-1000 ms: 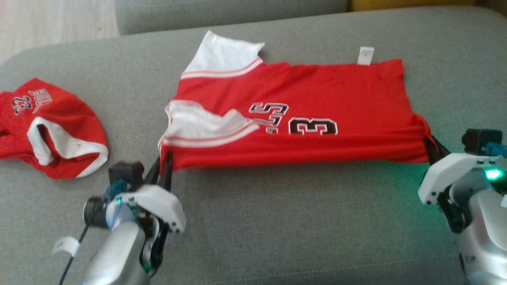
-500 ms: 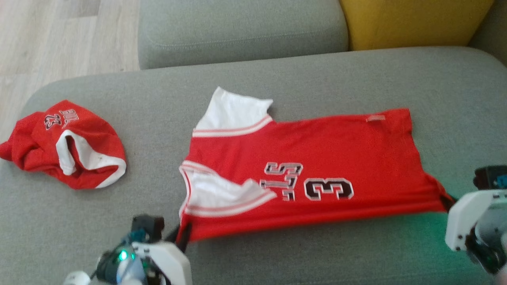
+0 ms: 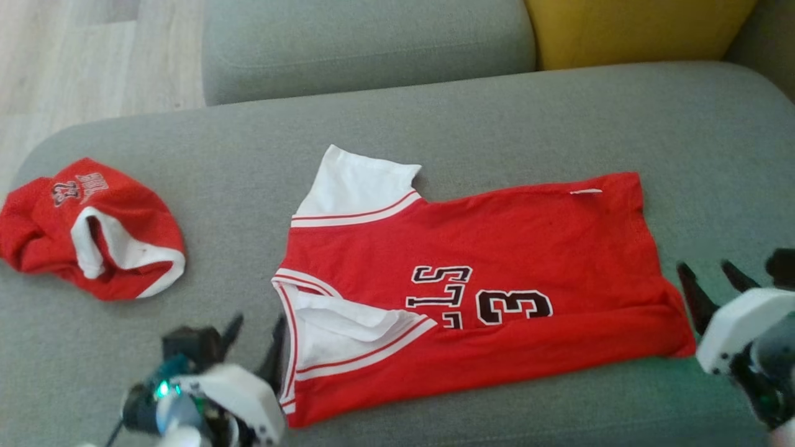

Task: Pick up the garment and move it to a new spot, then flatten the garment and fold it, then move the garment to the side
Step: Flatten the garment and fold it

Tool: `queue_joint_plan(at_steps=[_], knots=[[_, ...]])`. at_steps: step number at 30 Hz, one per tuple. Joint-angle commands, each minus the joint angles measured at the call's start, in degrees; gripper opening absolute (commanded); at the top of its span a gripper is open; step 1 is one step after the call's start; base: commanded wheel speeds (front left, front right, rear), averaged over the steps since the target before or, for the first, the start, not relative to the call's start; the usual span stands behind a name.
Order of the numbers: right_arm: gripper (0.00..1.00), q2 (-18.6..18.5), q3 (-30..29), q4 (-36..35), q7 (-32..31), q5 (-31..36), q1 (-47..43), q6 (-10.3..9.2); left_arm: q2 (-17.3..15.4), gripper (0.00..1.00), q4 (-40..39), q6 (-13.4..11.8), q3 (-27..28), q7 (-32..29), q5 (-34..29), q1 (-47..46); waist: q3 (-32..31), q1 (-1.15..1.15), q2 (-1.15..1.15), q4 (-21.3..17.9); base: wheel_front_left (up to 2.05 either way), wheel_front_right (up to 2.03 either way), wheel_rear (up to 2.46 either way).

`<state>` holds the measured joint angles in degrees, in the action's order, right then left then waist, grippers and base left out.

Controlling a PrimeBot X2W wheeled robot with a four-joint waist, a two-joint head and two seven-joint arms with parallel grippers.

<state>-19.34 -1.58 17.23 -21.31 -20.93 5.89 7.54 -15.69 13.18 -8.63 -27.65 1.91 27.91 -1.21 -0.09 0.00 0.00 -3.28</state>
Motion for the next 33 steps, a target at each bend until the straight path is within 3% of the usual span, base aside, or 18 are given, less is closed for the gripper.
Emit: queue_joint_plan(at_steps=[1, 4, 10, 16, 19, 25, 33], knots=[[1.0, -0.4, 0.6, -3.1, 1.7, 0.7, 2.3, -0.05, -0.2, 1.0, -2.1, -0.4, 3.2, 1.9, 0.4, -5.0, 0.8, 0.0, 0.0, -0.7, 0.0, 0.0, 0.0], [1.0, 1.4, 0.9, -5.4, 4.8, 2.2, 3.7, -0.05, 0.5, 1.0, -1.2, 0.1, 4.5, 4.8, 0.7, -8.5, 2.7, 0.0, 0.0, -1.9, 0.0, 0.0, 0.0], [1.0, 4.3, 2.7, -7.1, 10.4, 6.3, 9.2, -0.05, 0.1, 1.0, 3.5, 4.7, 4.4, 4.6, 0.6, -20.3, 8.0, 0.0, 0.0, -4.9, 0.0, 0.0, 0.0], [1.0, 6.7, 5.5, -6.4, 14.1, 9.0, 16.3, -0.05, -2.5, 1.0, 12.4, 12.3, 3.0, -3.5, 1.7, -35.7, 14.4, 0.0, 0.0, -8.4, 0.0, 0.0, 0.0], [1.0, 7.7, 7.3, -5.5, 15.3, 9.9, 19.6, -0.05, -4.5, 1.0, 17.8, 14.5, 1.4, -8.3, 1.2, -43.3, 17.3, 0.0, 0.0, -10.4, 0.0, 0.0, 0.0], [1.0, 9.4, 10.9, -3.0, 17.1, 10.8, 25.2, -0.05, -8.4, 1.0, 28.6, 16.0, -4.5, -16.3, 1.2, -55.0, 21.6, 0.0, 0.0, -14.3, 0.0, 0.0, 0.0], [1.0, 10.3, 12.2, -0.7, 18.8, 10.8, 27.5, -0.05, -11.5, 1.0, 35.9, 16.1, -11.1, -15.3, 1.1, -59.7, 23.0, 0.0, 0.0, -16.7, 0.0, 0.0, 0.0]])
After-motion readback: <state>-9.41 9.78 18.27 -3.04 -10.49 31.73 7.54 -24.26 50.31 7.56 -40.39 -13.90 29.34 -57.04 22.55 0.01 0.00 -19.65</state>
